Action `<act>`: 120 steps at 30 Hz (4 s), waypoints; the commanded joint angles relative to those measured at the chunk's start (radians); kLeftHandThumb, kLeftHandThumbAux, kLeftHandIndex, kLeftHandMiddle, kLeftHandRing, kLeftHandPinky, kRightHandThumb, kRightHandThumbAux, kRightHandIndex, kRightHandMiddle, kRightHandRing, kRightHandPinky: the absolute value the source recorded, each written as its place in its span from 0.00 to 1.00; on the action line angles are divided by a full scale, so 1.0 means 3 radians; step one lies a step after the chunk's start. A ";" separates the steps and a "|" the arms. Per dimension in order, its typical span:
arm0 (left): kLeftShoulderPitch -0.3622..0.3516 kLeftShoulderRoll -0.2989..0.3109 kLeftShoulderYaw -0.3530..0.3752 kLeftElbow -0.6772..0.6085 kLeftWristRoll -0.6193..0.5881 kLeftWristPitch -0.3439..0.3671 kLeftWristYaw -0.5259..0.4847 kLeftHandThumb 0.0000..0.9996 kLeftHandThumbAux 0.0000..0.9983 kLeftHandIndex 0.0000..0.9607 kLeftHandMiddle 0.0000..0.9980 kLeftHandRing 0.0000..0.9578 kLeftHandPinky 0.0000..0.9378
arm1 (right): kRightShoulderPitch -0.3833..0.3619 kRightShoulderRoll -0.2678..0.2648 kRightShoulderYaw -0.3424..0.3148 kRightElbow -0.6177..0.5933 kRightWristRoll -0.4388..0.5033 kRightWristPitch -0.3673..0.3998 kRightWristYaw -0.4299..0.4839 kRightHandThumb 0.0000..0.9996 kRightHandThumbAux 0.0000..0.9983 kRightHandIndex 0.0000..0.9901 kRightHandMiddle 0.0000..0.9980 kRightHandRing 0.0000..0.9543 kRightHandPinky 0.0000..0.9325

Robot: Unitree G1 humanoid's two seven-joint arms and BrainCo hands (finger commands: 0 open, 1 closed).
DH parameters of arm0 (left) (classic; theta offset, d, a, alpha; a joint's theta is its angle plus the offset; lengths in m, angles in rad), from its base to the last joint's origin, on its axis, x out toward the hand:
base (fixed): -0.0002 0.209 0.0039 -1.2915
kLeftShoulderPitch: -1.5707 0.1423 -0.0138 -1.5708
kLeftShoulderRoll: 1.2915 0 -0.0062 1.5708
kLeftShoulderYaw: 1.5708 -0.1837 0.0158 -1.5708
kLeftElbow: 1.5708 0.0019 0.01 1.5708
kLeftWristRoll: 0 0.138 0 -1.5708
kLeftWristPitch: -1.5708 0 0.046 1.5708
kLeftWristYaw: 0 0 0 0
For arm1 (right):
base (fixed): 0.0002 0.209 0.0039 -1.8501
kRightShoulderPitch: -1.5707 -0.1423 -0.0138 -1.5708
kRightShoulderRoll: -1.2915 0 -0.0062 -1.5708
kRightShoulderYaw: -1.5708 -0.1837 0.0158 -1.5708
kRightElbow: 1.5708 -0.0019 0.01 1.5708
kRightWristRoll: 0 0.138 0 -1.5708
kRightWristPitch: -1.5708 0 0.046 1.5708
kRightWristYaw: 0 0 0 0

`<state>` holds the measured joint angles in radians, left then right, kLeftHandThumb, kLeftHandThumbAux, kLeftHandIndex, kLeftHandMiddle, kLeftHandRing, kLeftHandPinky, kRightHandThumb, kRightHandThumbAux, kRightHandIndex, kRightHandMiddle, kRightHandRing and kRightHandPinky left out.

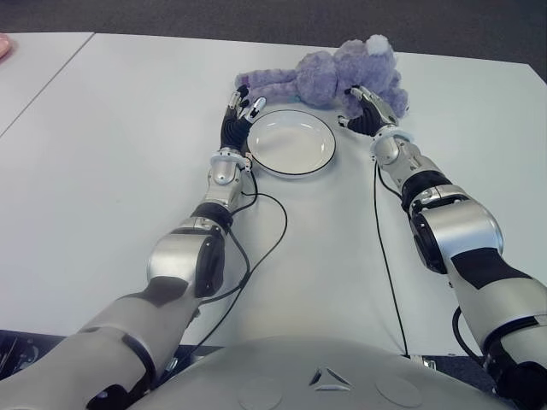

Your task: Put the doll into the plate.

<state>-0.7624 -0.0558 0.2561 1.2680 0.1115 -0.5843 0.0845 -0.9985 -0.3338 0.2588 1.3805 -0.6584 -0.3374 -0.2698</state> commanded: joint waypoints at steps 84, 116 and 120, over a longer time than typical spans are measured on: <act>0.0635 -0.0152 0.0054 0.0373 -0.0016 0.0805 0.0112 0.00 0.42 0.00 0.01 0.01 0.02 | 0.2194 -0.0937 -0.0846 -0.1211 0.2188 -0.1489 0.2697 0.67 0.74 0.42 0.64 0.71 0.68; 0.0628 -0.0145 0.0070 0.0293 0.0010 0.0995 0.0095 0.00 0.45 0.00 0.00 0.00 0.01 | 0.2181 -0.1050 -0.0997 -0.0988 0.2100 -0.1028 0.2305 0.00 0.76 0.18 0.43 0.55 0.60; 0.0622 -0.0131 0.0086 0.0291 0.0005 0.1017 0.0082 0.00 0.45 0.00 0.00 0.00 0.01 | 0.2004 -0.1061 -0.0969 -0.0795 0.2040 -0.0934 0.2227 0.00 0.76 0.18 0.43 0.54 0.59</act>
<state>-0.8173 -0.0611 0.2659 1.1836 0.1157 -0.1791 0.0205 -0.4079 -0.6523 -0.0554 1.0162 0.0129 -0.7536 0.4203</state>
